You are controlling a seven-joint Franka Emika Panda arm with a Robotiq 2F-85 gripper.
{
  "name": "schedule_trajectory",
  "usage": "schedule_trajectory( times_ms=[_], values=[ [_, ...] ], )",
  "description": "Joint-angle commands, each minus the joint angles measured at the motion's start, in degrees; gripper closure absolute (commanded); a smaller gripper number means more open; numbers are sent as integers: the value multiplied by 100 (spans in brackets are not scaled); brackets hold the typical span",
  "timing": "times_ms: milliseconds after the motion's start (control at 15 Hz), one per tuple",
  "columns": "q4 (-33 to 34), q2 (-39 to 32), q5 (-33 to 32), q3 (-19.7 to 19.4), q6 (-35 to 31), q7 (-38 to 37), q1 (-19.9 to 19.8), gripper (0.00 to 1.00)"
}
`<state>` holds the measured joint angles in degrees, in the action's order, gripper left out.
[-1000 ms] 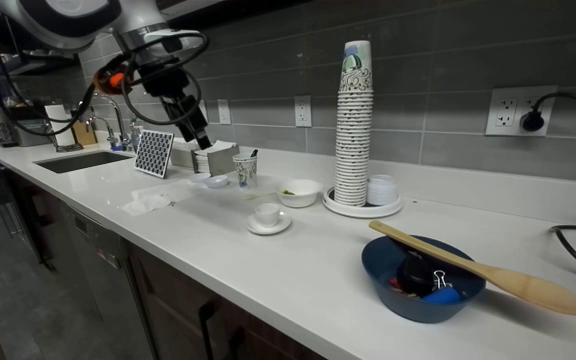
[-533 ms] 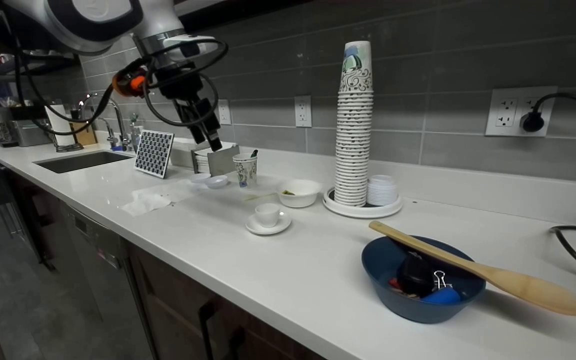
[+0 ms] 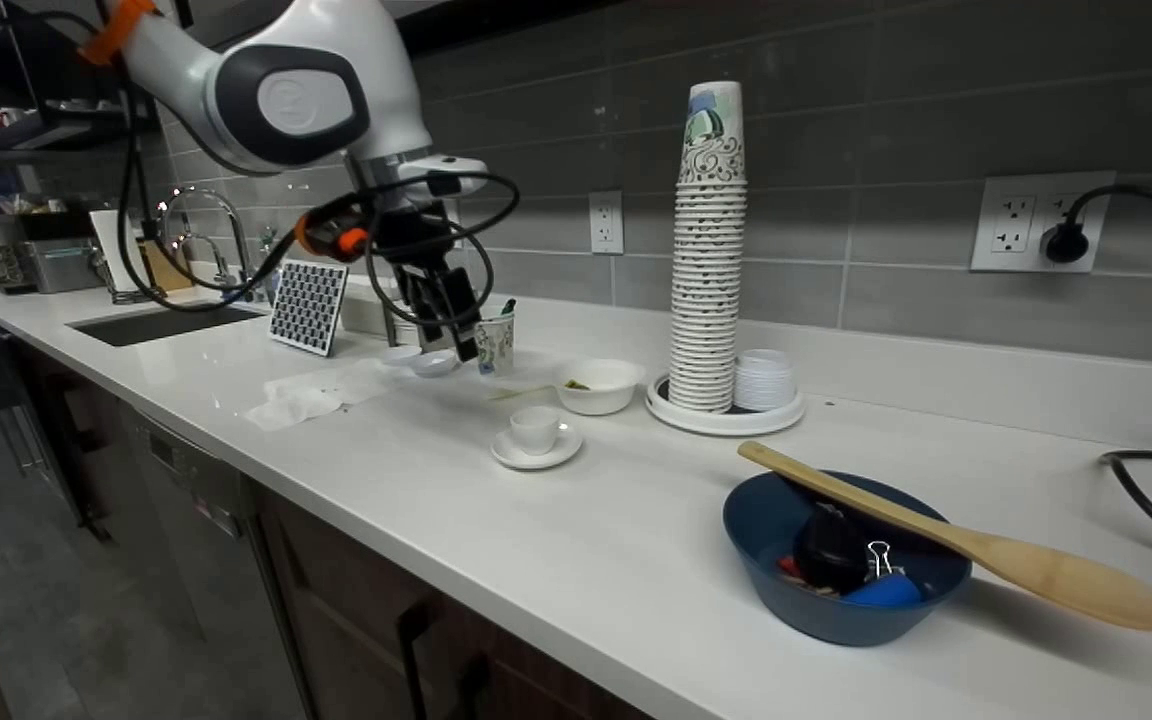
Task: Remove the white mug from the plate and then put it in the white bowl closer to the wall
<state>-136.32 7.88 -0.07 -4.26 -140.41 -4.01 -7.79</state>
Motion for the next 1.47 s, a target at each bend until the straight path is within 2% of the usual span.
schedule_trajectory(
  times_ms=[0,333,667,1000,1200,1267,1400],
  values=[
    [757,-923,390,-137,1,575,111,0],
    [1612,-1773,105,-60,269,747,94,0],
    [2106,-2302,135,17,626,888,117,0],
    [2344,-2620,120,2,764,876,89,1],
    [2429,-2742,75,8,859,1033,64,7],
    [2449,-2784,18,-3,845,1090,64,4],
    [2475,-2826,-38,3,832,1252,56,7]
  ],
)
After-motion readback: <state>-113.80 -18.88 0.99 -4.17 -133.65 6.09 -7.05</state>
